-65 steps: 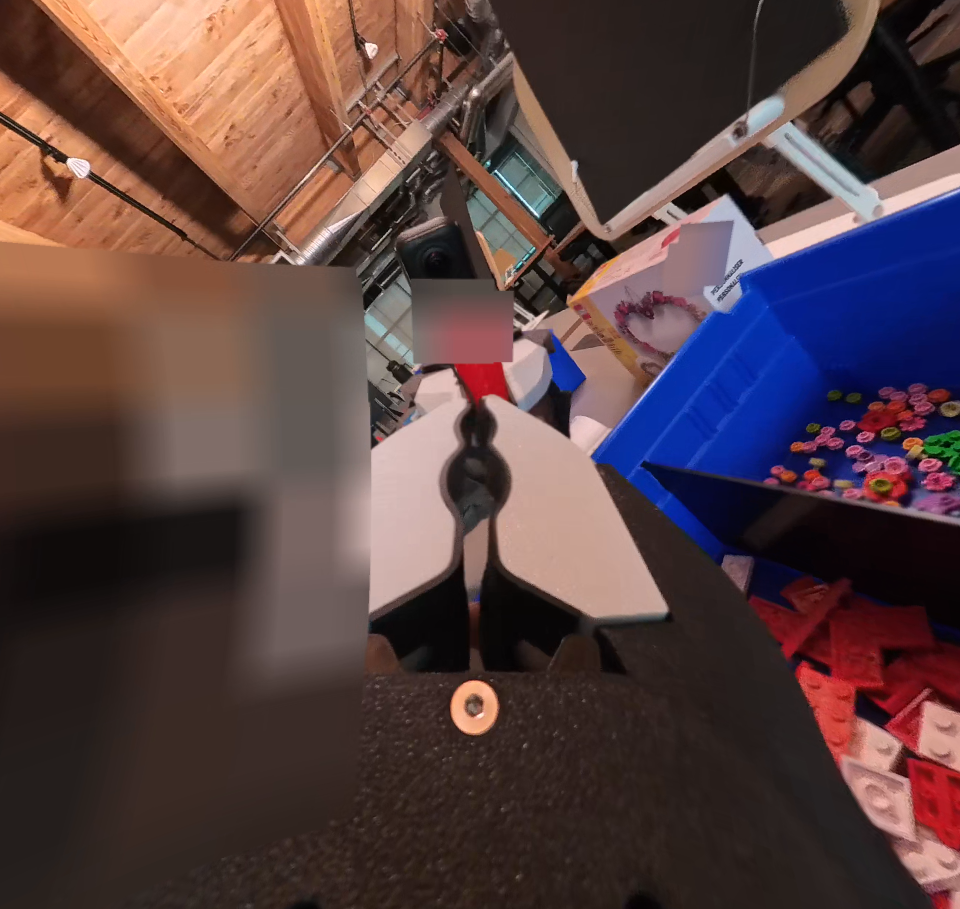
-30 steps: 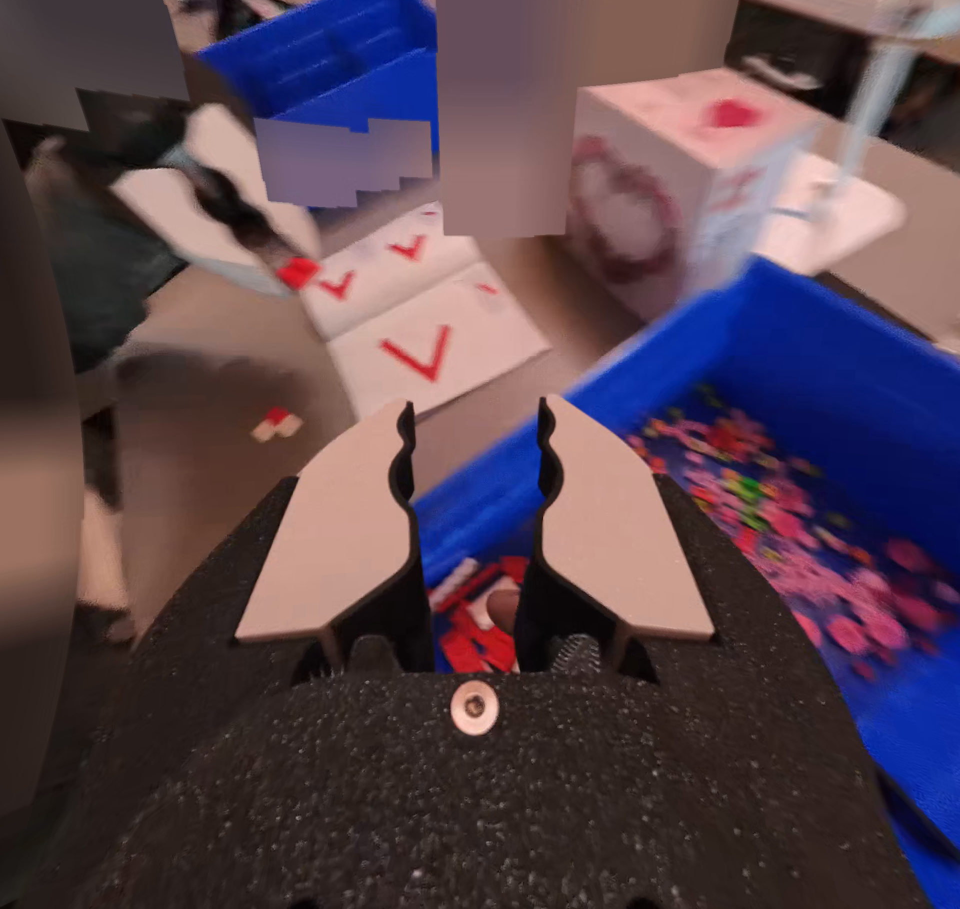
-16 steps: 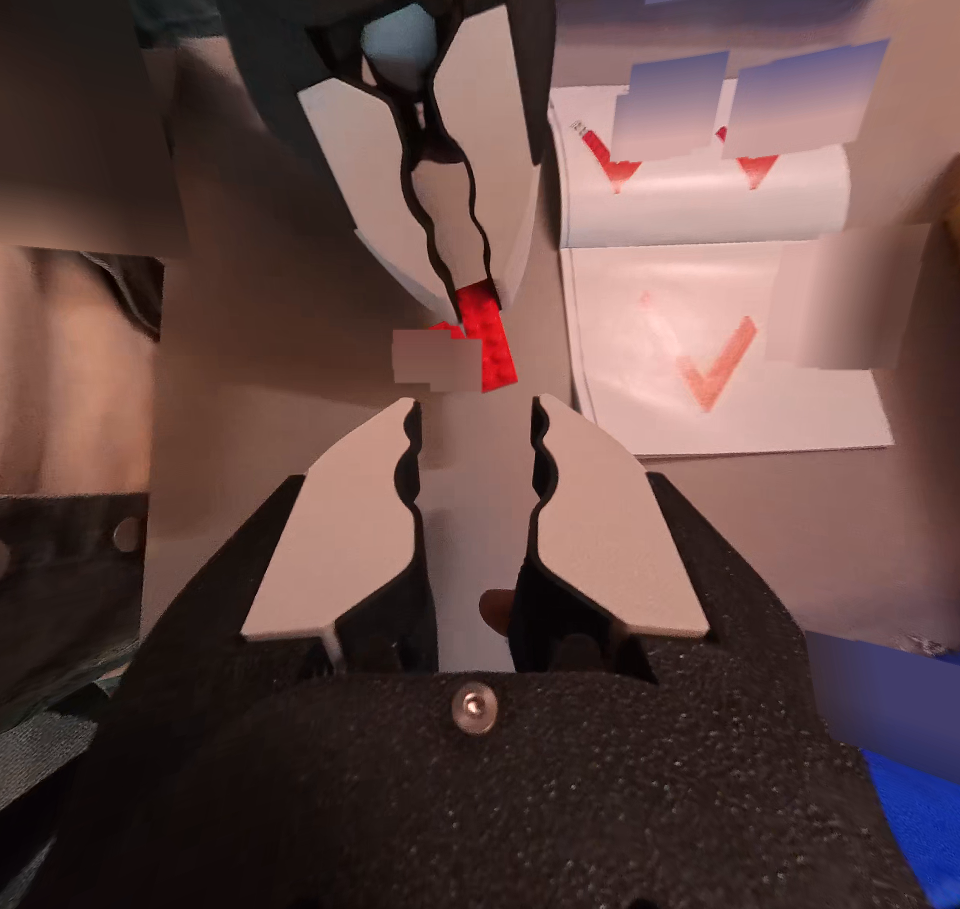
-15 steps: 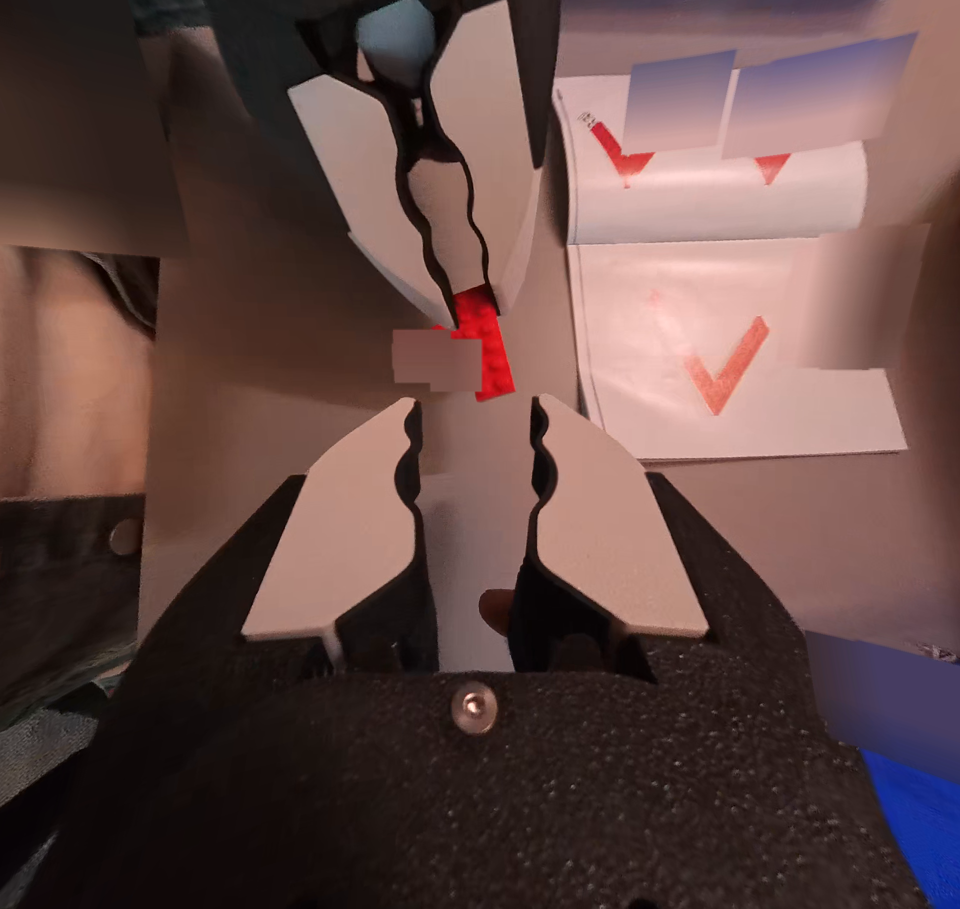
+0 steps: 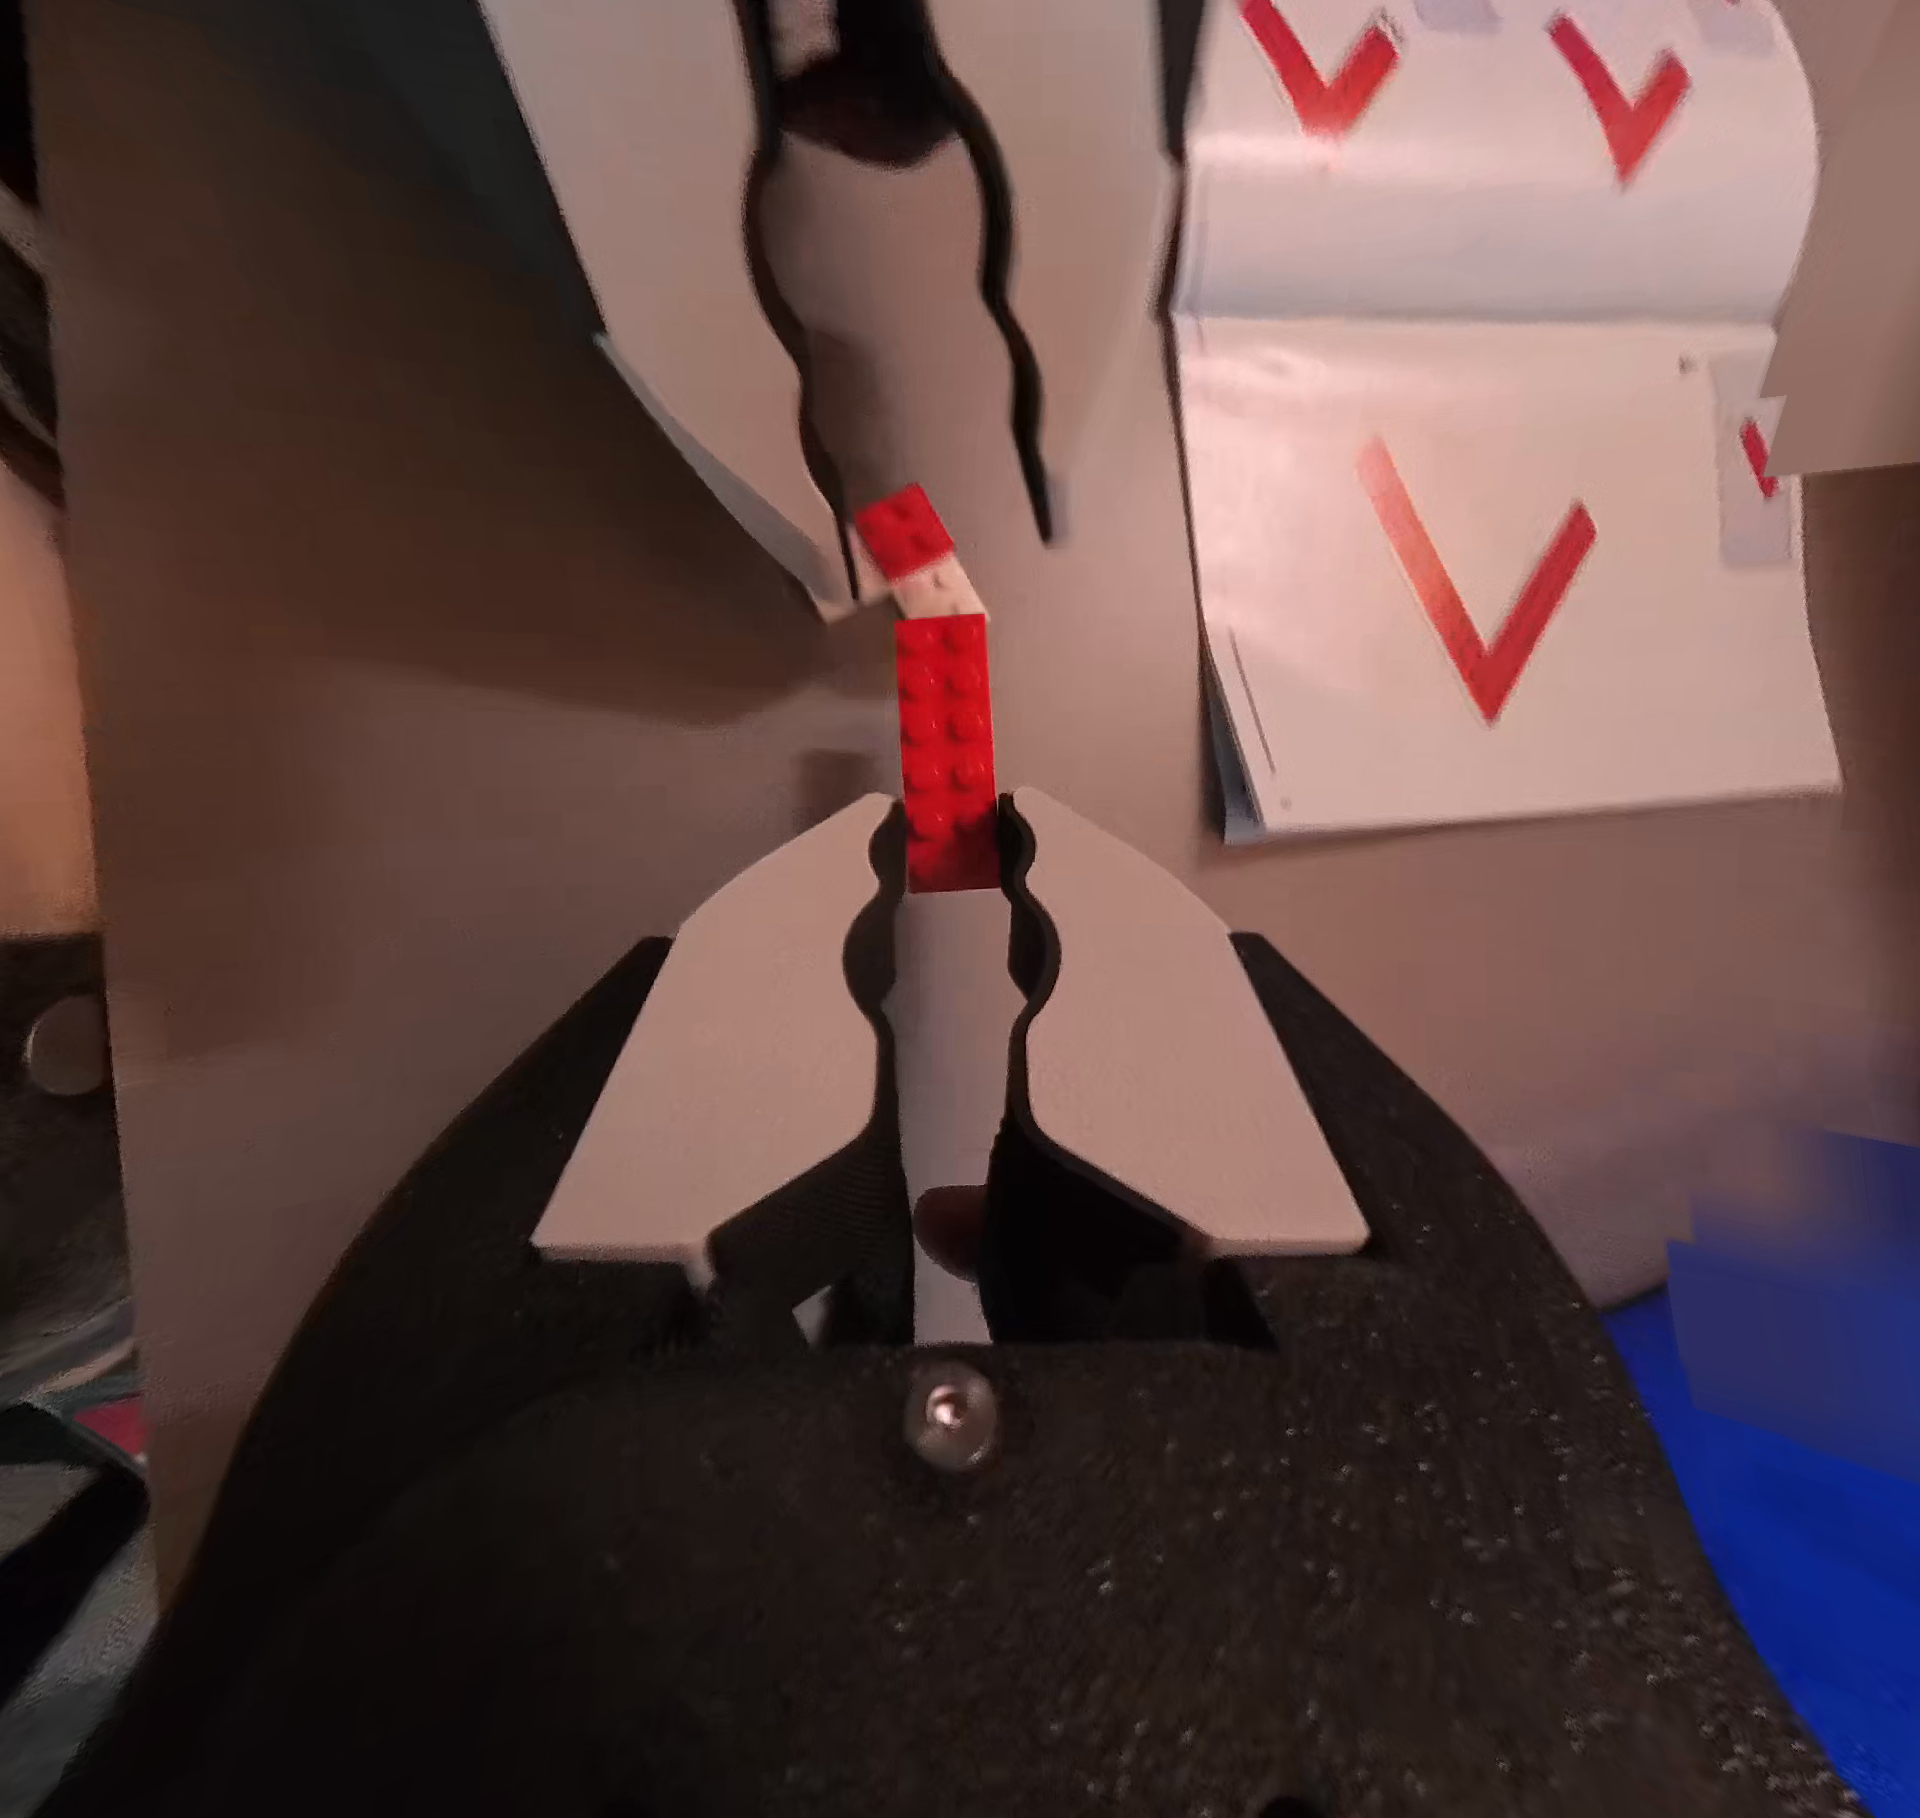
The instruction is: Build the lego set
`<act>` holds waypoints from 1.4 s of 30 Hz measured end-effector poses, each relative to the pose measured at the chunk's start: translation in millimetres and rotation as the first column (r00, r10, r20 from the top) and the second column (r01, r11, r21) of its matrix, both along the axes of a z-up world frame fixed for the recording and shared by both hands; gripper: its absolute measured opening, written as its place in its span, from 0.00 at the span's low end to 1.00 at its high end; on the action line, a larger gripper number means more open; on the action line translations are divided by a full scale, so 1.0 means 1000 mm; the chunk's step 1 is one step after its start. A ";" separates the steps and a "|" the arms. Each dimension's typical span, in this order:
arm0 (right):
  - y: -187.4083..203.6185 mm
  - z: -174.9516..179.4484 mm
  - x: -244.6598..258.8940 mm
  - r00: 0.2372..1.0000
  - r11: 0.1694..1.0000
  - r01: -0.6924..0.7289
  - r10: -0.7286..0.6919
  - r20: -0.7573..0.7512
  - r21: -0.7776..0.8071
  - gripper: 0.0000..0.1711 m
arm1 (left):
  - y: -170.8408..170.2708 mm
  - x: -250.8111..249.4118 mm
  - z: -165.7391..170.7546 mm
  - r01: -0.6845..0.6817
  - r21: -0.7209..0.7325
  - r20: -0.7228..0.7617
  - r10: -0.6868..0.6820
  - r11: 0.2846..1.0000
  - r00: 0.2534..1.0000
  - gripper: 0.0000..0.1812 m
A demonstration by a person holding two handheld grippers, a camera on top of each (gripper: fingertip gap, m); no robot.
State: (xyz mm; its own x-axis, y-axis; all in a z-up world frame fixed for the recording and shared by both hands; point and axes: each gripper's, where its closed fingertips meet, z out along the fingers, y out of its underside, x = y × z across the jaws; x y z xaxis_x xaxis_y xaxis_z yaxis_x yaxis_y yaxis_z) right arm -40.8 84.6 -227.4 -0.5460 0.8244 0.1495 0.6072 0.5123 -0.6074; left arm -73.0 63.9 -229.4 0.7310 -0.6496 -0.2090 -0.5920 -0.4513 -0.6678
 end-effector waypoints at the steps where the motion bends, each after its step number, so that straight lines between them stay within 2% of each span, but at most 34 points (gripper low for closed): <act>1: 0.006 -0.001 0.004 0.999 0.999 0.048 -0.048 0.000 -0.018 0.10 | -0.001 -0.003 -0.002 -0.025 0.008 -0.001 0.025 1.000 1.000 0.20; 5: 0.024 -0.007 0.024 0.975 0.969 0.224 -0.222 0.032 -0.108 0.10 | -0.010 -0.005 -0.009 -0.109 0.027 0.071 0.107 0.994 0.992 0.19; 10: 0.024 -0.018 0.030 0.957 0.946 0.291 -0.287 0.053 -0.140 0.10 | -0.002 -0.013 -0.008 -0.203 0.052 0.111 0.196 0.978 0.974 0.17; 14: 0.022 -0.021 0.025 0.961 0.955 0.275 -0.271 0.053 -0.113 0.10 | -0.003 -0.007 -0.019 -0.150 0.010 0.048 0.149 0.989 0.988 0.14; 17: 0.022 -0.019 0.020 0.964 0.958 0.266 -0.262 0.051 -0.103 0.10 | -0.008 -0.008 -0.023 -0.149 -0.024 0.068 0.150 0.989 0.986 0.09; 20: 0.023 -0.022 0.017 0.956 0.952 0.291 -0.285 0.071 -0.100 0.10 | -0.015 -0.017 -0.023 -0.155 -0.027 0.064 0.156 0.988 0.986 0.08; 26: 0.023 -0.028 0.017 0.919 0.918 0.387 -0.378 0.107 -0.081 0.10 | -0.032 -0.045 -0.023 -0.071 -0.047 0.009 0.072 0.996 0.997 0.08; 34: 0.021 -0.029 0.017 0.907 0.901 0.417 -0.406 0.108 -0.117 0.10 | -0.046 -0.070 -0.022 -0.026 -0.062 -0.053 0.022 0.998 0.998 0.08; 42: 0.022 -0.022 0.017 0.906 0.892 0.423 -0.413 0.094 -0.158 0.17 | -0.054 -0.074 -0.022 -0.020 -0.056 -0.036 0.018 0.998 0.999 0.08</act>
State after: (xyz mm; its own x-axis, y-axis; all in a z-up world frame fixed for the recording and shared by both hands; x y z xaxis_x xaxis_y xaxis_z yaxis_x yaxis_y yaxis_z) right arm -23.4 106.5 -249.2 -0.1488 0.9883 -0.0345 0.7779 0.0955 -0.6211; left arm -147.0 10.1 -251.3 0.7362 -0.6471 -0.1981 -0.6055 -0.4991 -0.6199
